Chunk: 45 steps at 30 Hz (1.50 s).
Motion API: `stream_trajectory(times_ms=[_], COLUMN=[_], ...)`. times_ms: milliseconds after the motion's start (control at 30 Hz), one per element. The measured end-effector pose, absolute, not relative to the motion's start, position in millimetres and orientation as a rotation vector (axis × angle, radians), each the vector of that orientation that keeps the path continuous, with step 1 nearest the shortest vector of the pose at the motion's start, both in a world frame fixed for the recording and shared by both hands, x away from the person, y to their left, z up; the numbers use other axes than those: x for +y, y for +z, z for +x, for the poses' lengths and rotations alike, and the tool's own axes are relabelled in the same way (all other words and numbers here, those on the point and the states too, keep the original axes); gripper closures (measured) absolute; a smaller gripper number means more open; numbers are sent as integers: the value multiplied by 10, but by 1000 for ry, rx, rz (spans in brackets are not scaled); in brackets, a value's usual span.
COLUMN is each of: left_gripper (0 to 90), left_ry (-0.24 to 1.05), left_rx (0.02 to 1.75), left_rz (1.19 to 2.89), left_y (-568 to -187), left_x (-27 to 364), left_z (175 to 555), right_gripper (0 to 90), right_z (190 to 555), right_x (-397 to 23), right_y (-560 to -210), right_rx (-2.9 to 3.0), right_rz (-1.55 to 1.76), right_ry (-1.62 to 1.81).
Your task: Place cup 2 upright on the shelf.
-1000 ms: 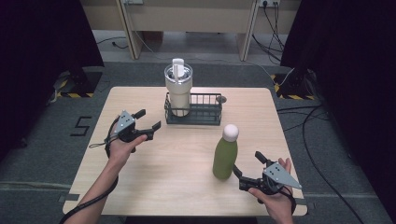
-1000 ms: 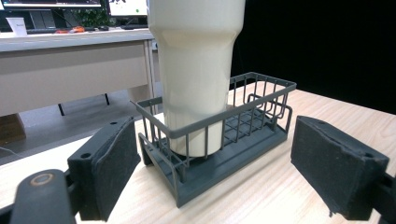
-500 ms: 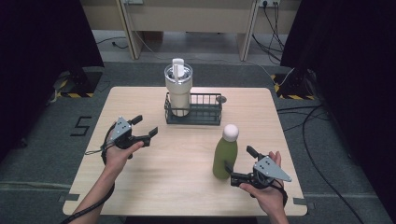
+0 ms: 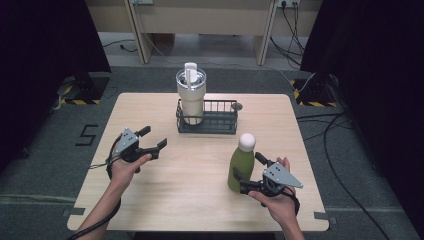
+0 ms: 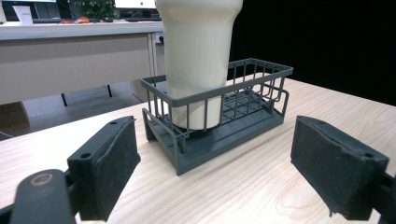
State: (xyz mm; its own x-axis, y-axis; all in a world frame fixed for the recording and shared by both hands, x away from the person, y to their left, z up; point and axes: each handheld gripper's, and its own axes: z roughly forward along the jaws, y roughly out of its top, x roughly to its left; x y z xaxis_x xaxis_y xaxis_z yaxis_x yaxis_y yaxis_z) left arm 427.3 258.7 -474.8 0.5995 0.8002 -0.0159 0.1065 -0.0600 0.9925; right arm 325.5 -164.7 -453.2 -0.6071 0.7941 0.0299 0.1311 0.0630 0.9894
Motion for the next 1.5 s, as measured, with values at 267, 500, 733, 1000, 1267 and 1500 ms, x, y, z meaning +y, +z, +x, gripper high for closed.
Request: stream_trajectory(times_ms=[267, 500, 733, 1000, 1267, 1500], left_gripper=[142, 142, 142, 142, 142, 142], left_ry=[680, 678, 676, 670, 681, 669], left_rx=[796, 803, 811, 827, 842, 852], left_rz=[1544, 1542, 1542, 1540, 1530, 1529], left_y=[-4748, -4755, -4767, -4786, -4791, -4801], left_x=[2619, 2636, 2647, 2663, 2687, 2689], left_z=[4277, 4281, 4288, 4290, 4292, 4295], right_gripper=[136, 158, 209, 218, 220, 220], right_z=[3301, 3336, 3359, 3356, 3351, 3362], right_x=[-1599, -1551, -1535, -1537, -1525, -1531], right_y=[-4550, -4556, -4574, -4576, -4555, -4535], right_rx=[1818, 1826, 1820, 1811, 1824, 1817], right_rz=[921, 909, 916, 914, 908, 912], right_ry=[1580, 1575, 1563, 1565, 1547, 1538])
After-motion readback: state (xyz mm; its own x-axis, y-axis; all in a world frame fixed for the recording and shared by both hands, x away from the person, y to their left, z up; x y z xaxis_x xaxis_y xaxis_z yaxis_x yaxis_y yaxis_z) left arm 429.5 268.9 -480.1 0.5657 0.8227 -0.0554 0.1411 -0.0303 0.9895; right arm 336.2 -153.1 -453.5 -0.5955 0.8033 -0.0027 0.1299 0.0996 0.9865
